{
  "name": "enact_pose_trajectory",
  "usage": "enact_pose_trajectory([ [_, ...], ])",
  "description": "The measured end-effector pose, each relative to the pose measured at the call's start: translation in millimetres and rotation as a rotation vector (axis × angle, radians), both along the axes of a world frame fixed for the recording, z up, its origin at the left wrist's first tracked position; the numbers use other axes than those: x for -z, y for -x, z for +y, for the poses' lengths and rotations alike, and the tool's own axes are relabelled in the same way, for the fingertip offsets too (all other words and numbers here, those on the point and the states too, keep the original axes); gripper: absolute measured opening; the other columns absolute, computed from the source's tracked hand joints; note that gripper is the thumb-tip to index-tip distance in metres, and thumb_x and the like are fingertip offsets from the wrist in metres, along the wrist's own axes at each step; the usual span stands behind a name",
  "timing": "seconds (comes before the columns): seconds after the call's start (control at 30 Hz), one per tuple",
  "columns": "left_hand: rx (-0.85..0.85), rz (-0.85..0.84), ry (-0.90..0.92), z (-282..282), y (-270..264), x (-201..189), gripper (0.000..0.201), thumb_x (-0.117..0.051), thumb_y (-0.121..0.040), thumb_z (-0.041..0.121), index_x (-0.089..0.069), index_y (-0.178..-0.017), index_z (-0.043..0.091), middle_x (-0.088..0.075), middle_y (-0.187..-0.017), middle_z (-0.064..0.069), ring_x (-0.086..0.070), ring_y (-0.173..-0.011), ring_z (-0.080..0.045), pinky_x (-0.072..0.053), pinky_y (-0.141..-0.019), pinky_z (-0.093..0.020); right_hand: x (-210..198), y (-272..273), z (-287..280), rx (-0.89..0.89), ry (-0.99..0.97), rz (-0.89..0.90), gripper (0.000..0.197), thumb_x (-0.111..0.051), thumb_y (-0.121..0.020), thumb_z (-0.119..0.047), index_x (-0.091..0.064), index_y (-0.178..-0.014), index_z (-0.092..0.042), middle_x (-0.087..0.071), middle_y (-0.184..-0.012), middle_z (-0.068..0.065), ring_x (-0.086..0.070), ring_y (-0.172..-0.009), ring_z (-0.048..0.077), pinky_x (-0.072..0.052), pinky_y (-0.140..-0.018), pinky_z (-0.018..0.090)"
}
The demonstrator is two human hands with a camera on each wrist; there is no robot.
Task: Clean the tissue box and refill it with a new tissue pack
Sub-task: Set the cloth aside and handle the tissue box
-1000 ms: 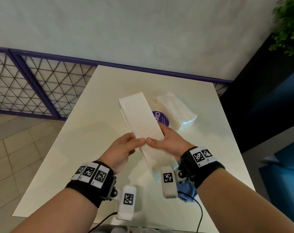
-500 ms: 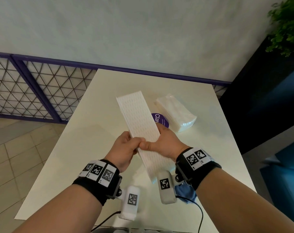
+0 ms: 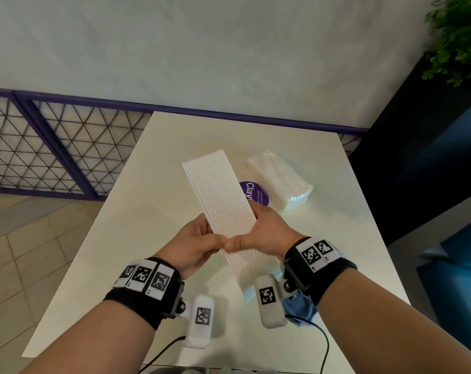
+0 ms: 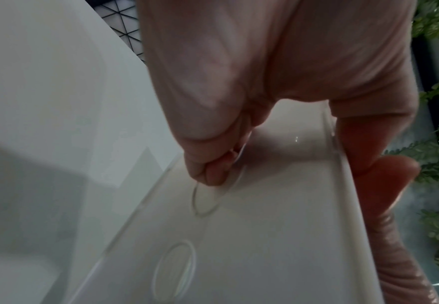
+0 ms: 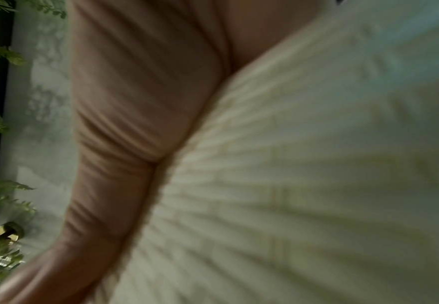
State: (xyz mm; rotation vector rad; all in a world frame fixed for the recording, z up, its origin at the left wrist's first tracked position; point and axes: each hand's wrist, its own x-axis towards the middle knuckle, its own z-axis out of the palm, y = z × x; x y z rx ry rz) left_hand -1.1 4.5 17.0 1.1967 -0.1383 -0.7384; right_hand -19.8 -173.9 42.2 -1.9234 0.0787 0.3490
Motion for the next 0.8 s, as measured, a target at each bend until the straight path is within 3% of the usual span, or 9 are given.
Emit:
enact_pose_trajectory([
  [0.17,-0.011,-0.041,0.034,-0.9,-1.7,-1.1,0.063,-0.054,-0.069,-0.012,-0.047,-0.131,-0.004,-0.061,-0.125,-0.026,-0.060,-0.116,-0.037,-0.054,-0.090,-0.036,-1.1,-2.2,1.4,-0.016,0.036,-0.013,0.084,-0.094,-0.047,-0.034,-0.054,-0.121,-0.036,-0.069,-0.109,-0.008,-0.063,-0.107,0.009,-0.053,-0.094,0.041],
  [0.3,0.002,-0.079,-0.047,-1.2,-0.5,-5.1,0.068,-0.060,-0.057,-0.005,-0.052,-0.125,-0.002,-0.065,-0.119,-0.024,-0.063,-0.111,-0.034,-0.053,-0.095,-0.042,-4.5,-4.4,-3.0,-0.055,0.116,0.010,0.097,-0.094,-0.046,-0.033,-0.045,-0.131,-0.033,-0.064,-0.113,-0.013,-0.059,-0.109,0.006,-0.051,-0.095,0.036],
  [0.43,0.004,-0.005,-0.092,-5.0,0.4,-8.4,0.056,-0.051,-0.056,-0.007,-0.060,-0.111,-0.005,-0.072,-0.091,-0.012,-0.069,-0.085,-0.022,-0.056,-0.069,-0.031,-2.6,-4.7,-1.5,-0.057,0.228,0.051,0.098,-0.092,-0.039,-0.046,-0.048,-0.124,-0.026,-0.063,-0.112,-0.010,-0.059,-0.106,0.008,-0.053,-0.093,0.036],
  [0.5,-0.009,0.003,-0.116,-7.7,1.5,-9.5,0.051,-0.050,-0.054,-0.006,-0.063,-0.103,-0.002,-0.070,-0.086,-0.010,-0.068,-0.080,-0.021,-0.054,-0.067,-0.032,-1.2,-5.8,-1.0,-0.071,0.262,0.070,0.099,-0.090,-0.036,-0.053,-0.050,-0.123,-0.026,-0.063,-0.112,-0.010,-0.059,-0.106,0.008,-0.053,-0.093,0.036],
  [0.67,-0.120,-0.015,-0.202,-11.1,4.0,-4.7,0.046,-0.052,-0.050,-0.004,-0.064,-0.094,-0.006,-0.063,-0.083,-0.017,-0.059,-0.077,-0.029,-0.045,-0.063,-0.034,-8.9,-5.5,0.2,-0.130,0.317,0.087,0.088,-0.092,-0.048,-0.041,-0.048,-0.121,-0.020,-0.062,-0.113,-0.007,-0.060,-0.105,0.010,-0.052,-0.094,0.036],
  [0.8,-0.185,-0.059,-0.245,-15.1,4.3,0.6,0.049,-0.053,-0.048,-0.006,-0.064,-0.096,-0.009,-0.064,-0.092,-0.028,-0.063,-0.080,-0.032,-0.048,-0.060,-0.032,-13.8,-6.3,2.1,-0.152,0.420,0.047,0.082,-0.092,-0.048,-0.042,-0.049,-0.114,-0.017,-0.062,-0.108,-0.004,-0.060,-0.100,0.013,-0.053,-0.089,0.037],
])
